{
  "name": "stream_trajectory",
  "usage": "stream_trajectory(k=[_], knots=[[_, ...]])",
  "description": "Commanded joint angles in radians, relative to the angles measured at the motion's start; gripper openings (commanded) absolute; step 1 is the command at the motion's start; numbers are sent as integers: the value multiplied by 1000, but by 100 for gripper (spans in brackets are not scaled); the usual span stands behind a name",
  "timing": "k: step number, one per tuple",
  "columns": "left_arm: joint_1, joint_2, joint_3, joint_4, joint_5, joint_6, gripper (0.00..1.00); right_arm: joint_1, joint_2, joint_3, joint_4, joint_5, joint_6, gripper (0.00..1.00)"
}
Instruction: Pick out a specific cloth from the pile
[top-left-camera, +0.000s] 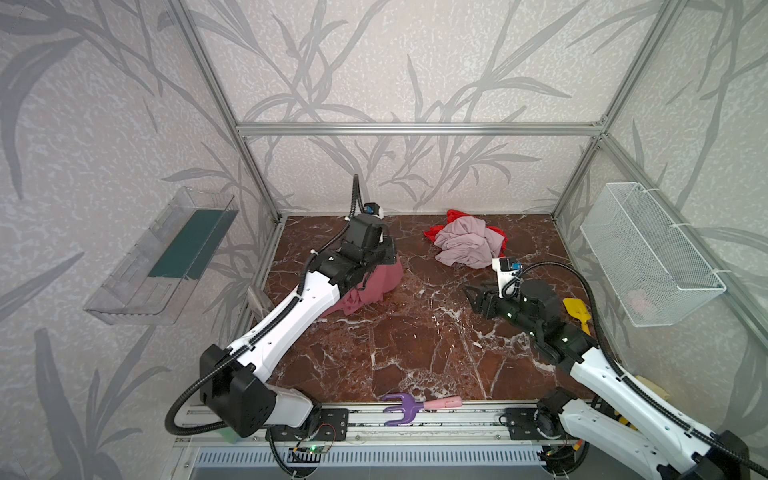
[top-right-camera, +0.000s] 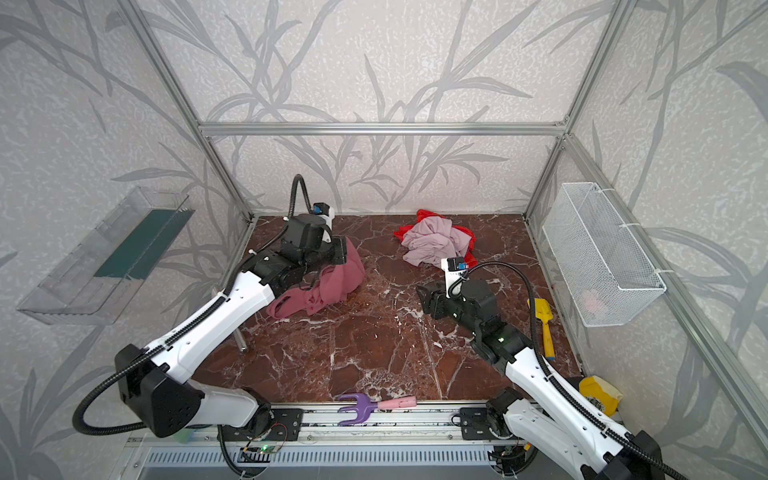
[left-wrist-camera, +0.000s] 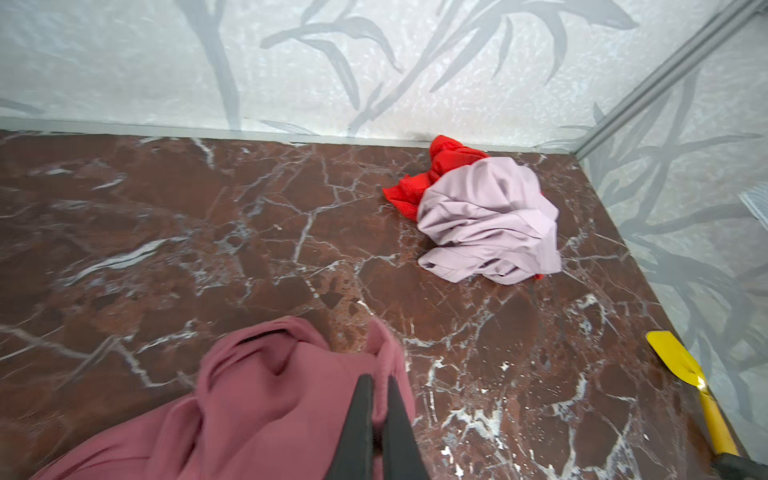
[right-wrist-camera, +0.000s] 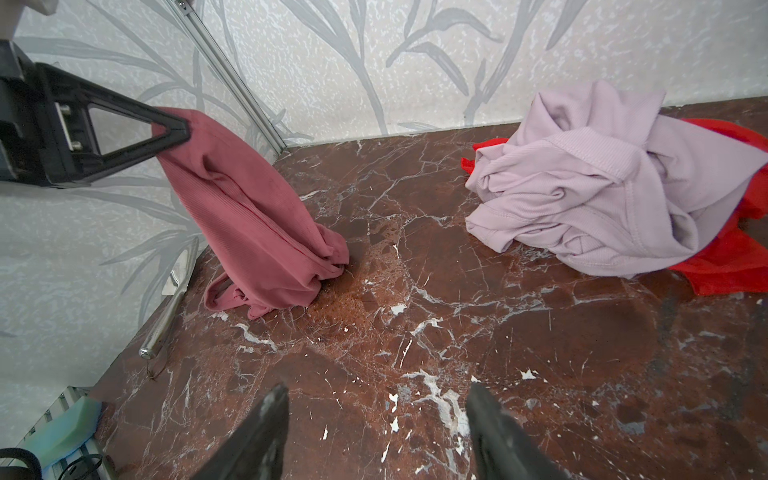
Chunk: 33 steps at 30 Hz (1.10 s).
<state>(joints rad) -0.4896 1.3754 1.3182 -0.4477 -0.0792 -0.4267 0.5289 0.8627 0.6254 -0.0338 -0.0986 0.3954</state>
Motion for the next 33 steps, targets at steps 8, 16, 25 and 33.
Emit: stream_trajectory(k=[8,16,25,33], knots=[[213,-156,-175,-45,-45,-25,0,-7,9,42,14,-15,-10,67],[304,-175,-249,-84,-75,-32,0,-7,25,31,40,-30,5,67],[365,-158,-333,-84,-145,-35,0,-8,48,38,48,-49,2,67],[410,-95,-386,-65,-142,-44,0,-9,68,48,56,-62,0,68]])
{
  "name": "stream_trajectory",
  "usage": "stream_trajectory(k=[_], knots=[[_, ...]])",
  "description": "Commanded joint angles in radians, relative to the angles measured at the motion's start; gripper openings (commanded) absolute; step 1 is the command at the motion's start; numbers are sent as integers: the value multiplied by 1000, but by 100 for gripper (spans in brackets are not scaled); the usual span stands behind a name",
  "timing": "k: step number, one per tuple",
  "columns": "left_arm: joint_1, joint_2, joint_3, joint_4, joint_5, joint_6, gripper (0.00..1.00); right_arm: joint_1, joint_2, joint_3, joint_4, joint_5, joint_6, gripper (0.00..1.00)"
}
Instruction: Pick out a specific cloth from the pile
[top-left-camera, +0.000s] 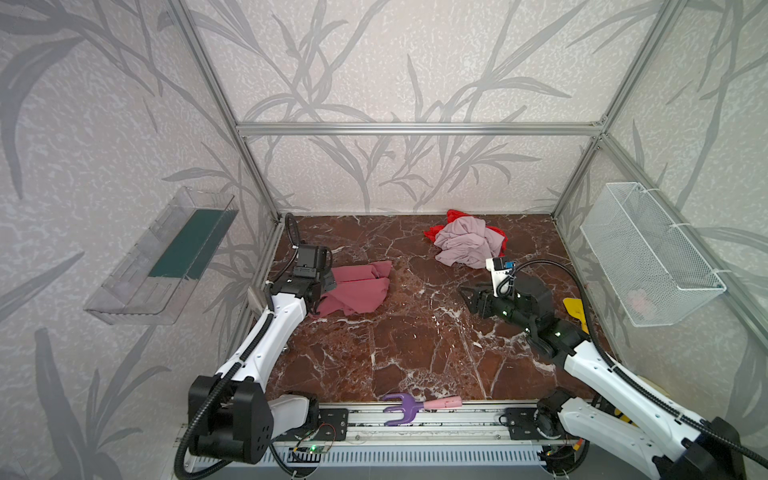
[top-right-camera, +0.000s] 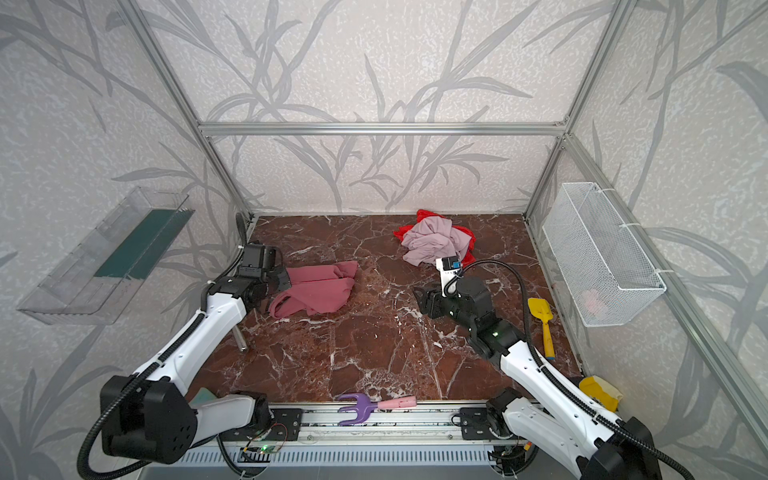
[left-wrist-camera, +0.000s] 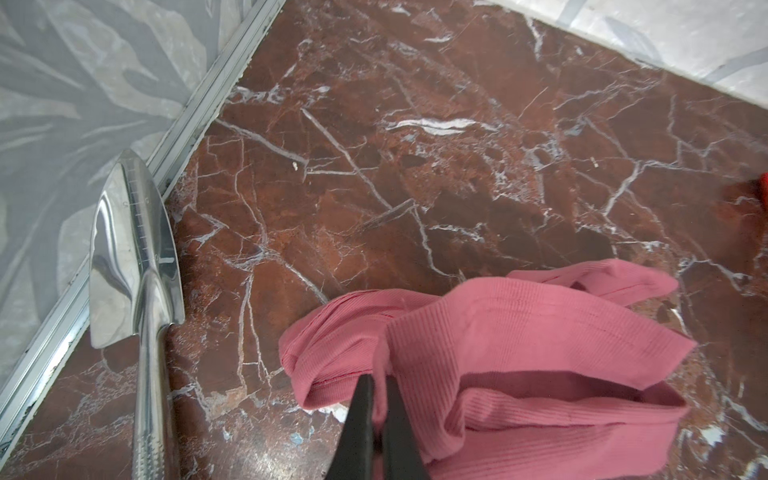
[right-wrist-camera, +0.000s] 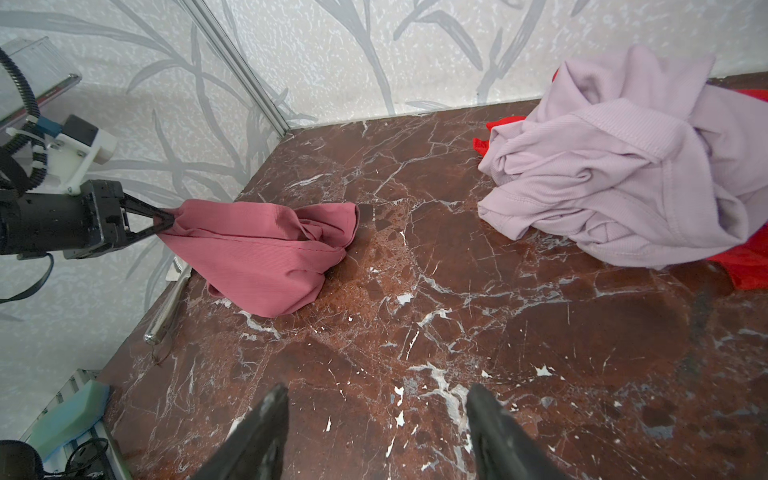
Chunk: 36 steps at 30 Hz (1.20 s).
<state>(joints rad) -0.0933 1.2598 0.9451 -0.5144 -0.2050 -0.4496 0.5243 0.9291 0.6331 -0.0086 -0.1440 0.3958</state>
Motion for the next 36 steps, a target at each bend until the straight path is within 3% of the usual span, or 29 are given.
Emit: stream_trajectory(k=[1,12,18,23,26,29,36], knots=[[17,31,-17,5,-17,-23,0,-3,4,41,33,-19,0,67],[39,96,-55,30,18,-67,0,-10,-10,33,20,-26,-12,68],[39,97,-36,-22,31,-103,38,-16,-9,30,23,-48,-15,67],[28,51,-19,-44,77,-107,43,-20,-7,29,18,-63,-20,68],[-31,14,-16,-38,66,-100,43,-22,0,29,18,-74,-21,68],[-151,7,-6,-9,20,-86,44,-22,8,32,21,-82,-22,68],[-340,152,82,60,34,-57,45,-23,39,41,46,-82,-7,68]])
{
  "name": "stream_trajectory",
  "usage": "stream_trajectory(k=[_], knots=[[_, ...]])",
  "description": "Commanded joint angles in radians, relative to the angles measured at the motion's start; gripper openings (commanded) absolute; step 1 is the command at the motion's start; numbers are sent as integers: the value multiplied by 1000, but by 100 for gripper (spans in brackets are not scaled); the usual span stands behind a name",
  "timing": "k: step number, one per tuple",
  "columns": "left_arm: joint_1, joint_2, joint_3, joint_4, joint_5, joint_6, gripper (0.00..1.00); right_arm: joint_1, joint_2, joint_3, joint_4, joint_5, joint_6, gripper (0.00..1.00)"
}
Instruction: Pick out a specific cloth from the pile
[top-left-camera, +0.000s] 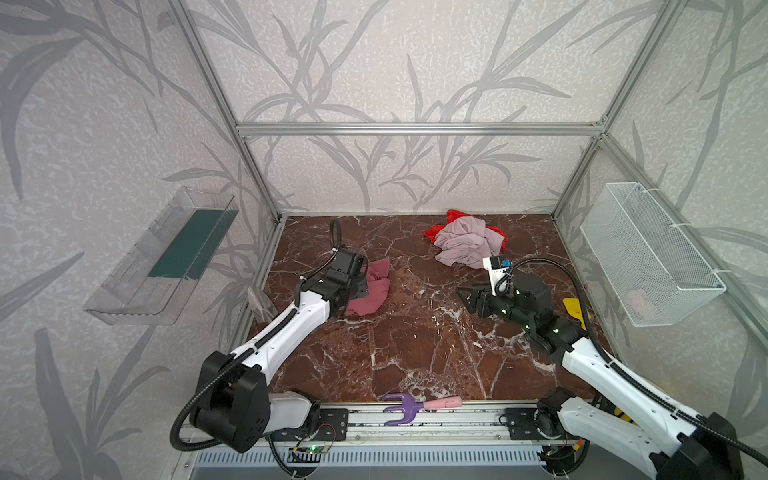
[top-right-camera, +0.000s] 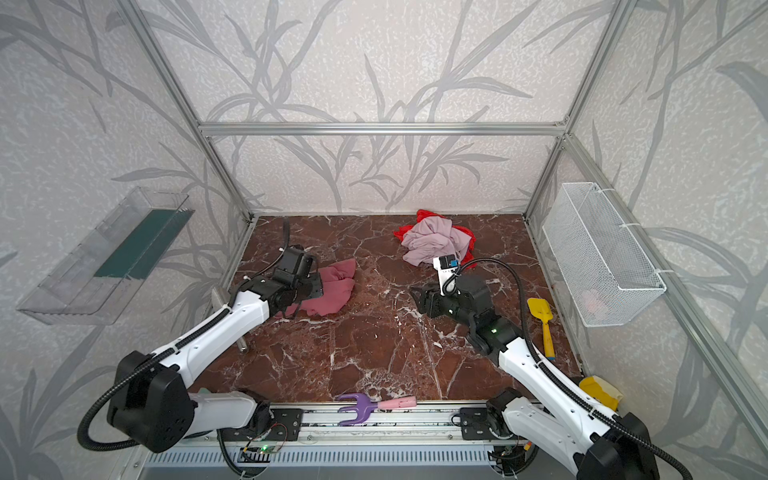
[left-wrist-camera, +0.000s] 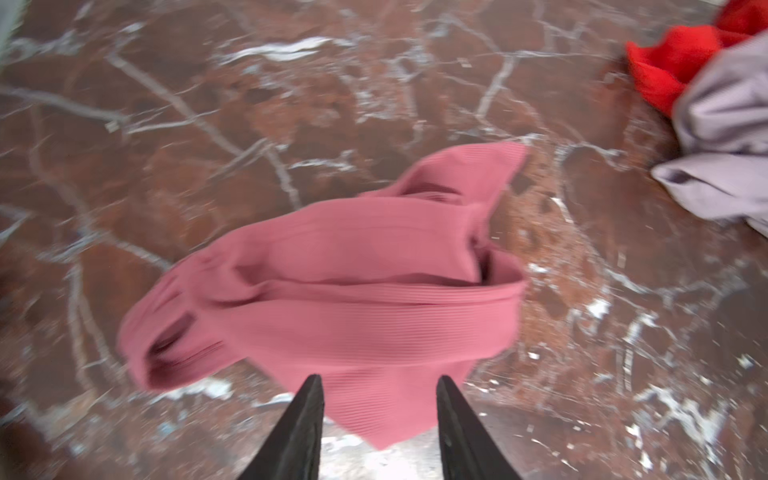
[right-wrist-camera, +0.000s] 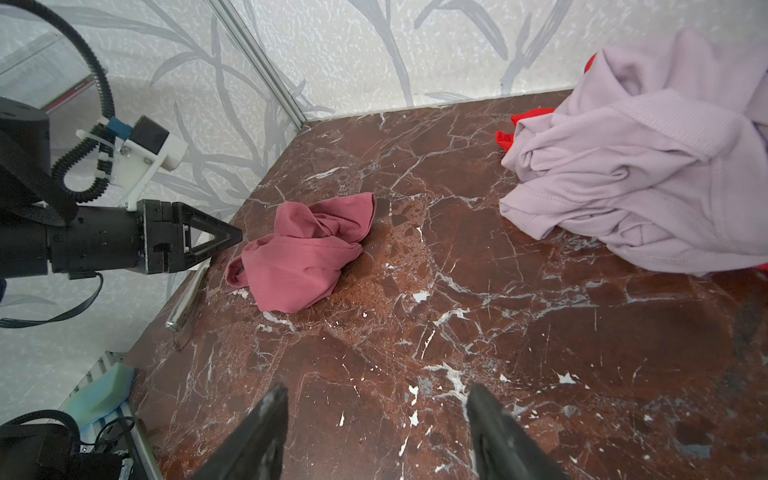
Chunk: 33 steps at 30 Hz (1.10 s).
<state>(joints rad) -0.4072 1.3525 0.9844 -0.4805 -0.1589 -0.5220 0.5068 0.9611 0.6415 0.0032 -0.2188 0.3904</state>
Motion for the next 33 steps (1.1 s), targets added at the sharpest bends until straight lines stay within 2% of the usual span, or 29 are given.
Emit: stream_trajectory(k=[1,5,10,17,24,31,33], knots=[[-39,90,63,19,-16,27,45,-6,7,30,39,-3,3,68],[-69,186,123,-13,-43,65,50,-5,10,21,47,11,14,68],[-77,254,130,15,-48,81,53,-6,6,40,-5,31,-1,68],[-76,359,166,22,-73,81,53,-8,-4,50,-23,47,1,68],[-74,419,199,5,-142,51,39,-8,26,103,-57,45,-18,68],[-69,424,201,-1,-148,42,13,-11,72,163,-102,26,-41,68],[-64,423,200,2,-147,40,10,-11,79,172,-103,22,-43,68]])
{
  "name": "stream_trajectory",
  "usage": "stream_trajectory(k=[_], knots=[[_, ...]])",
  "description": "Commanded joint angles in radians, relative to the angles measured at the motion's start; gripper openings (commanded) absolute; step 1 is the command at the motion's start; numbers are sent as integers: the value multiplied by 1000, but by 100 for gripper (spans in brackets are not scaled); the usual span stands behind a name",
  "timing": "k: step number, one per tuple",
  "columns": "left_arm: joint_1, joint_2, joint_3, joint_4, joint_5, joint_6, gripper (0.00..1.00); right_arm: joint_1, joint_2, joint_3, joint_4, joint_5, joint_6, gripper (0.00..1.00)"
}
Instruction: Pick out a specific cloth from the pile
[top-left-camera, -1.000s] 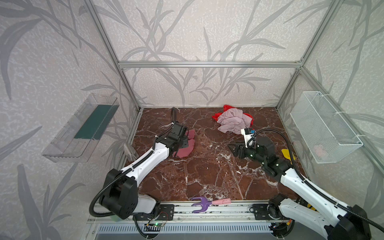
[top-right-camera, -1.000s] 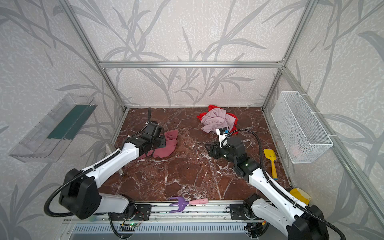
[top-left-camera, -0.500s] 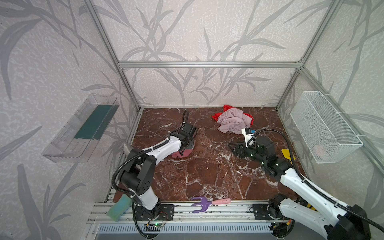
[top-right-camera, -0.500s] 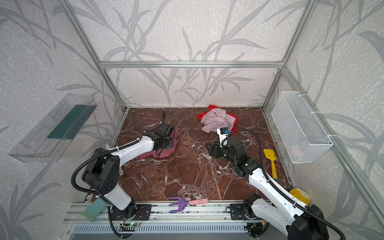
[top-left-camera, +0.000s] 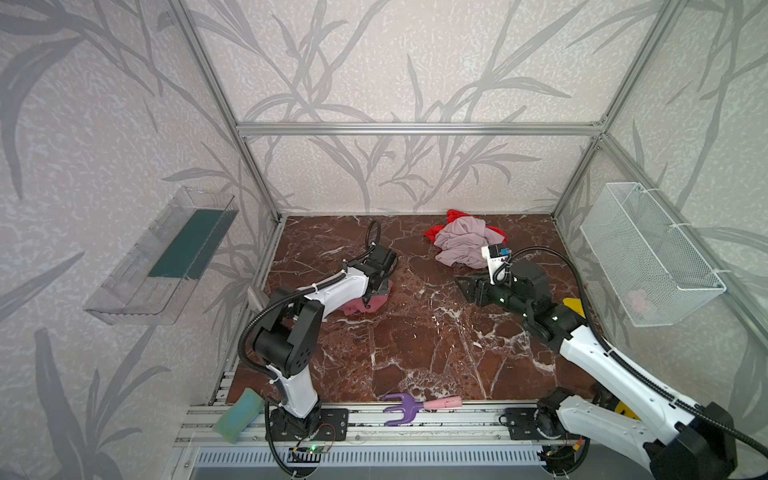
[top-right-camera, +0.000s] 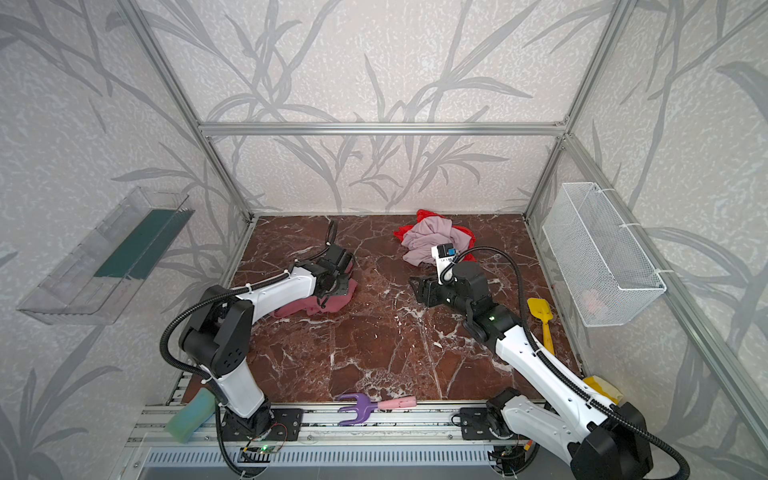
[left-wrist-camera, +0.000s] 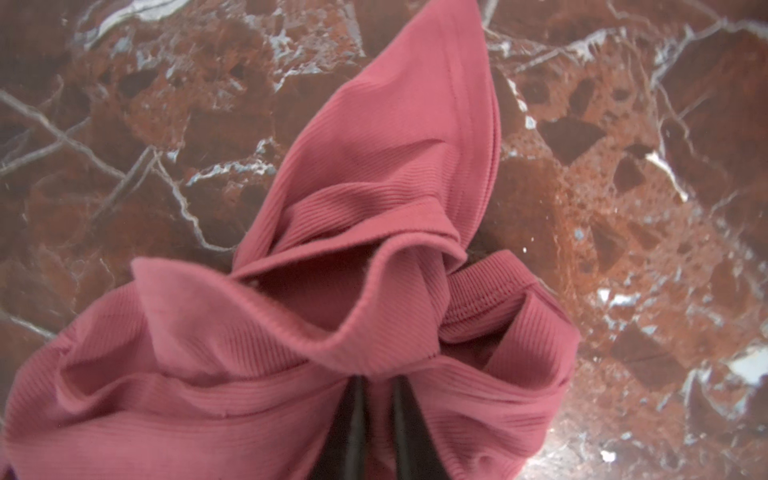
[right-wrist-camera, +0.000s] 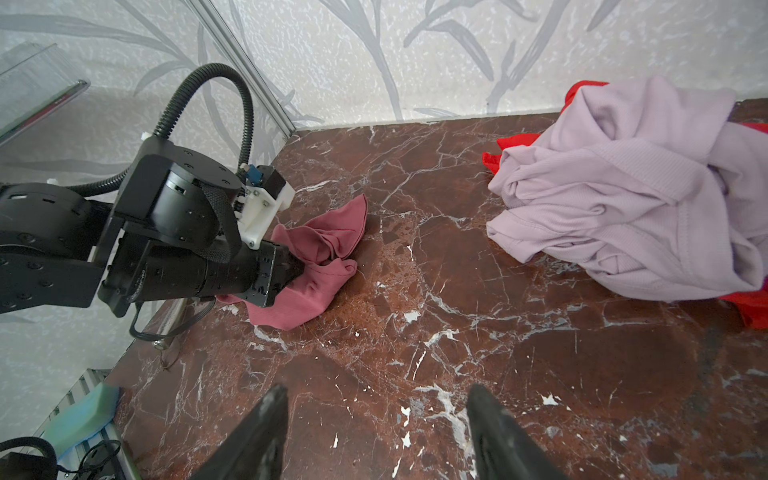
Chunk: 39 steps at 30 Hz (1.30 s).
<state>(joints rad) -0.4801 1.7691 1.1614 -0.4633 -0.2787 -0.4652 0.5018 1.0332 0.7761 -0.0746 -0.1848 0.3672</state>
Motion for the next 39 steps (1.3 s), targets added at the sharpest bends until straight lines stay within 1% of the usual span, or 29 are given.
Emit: stream_trajectory(k=[1,6,9,13,16,20,24,25,27,30,31,32,33,35,36,39], knots=[[13,7,24,-15,-24,-18,8,-7,9,43,-24,-13,-20,68],[55,12,34,-16,-4,-31,4,-10,44,75,-21,-24,-28,68],[106,20,35,6,32,-41,3,-12,72,89,-15,-31,-31,68],[198,37,46,46,94,-40,3,-18,107,108,-13,-36,-39,68],[256,64,87,60,106,-17,3,-25,131,120,-12,-33,-44,68],[317,119,177,58,106,17,2,-38,158,126,7,-25,-44,68],[351,151,255,37,113,30,3,-54,184,136,15,-33,-40,68],[353,147,266,34,116,35,4,-57,189,137,16,-37,-40,68],[351,124,269,33,135,42,17,-67,192,141,15,-43,-40,68],[348,59,241,27,175,39,49,-95,186,138,14,-49,-43,68],[346,24,223,26,184,39,70,-108,180,137,12,-54,-45,68],[343,-16,198,25,184,39,79,-127,175,137,5,-56,-48,68],[341,-53,173,27,181,39,82,-142,166,134,0,-55,-51,69],[339,-151,98,55,177,56,84,-180,141,122,-19,-39,-71,71],[338,-194,68,64,164,62,84,-196,126,112,-29,-18,-81,71],[339,-334,-46,114,77,103,85,-246,79,39,-10,86,-136,72]])
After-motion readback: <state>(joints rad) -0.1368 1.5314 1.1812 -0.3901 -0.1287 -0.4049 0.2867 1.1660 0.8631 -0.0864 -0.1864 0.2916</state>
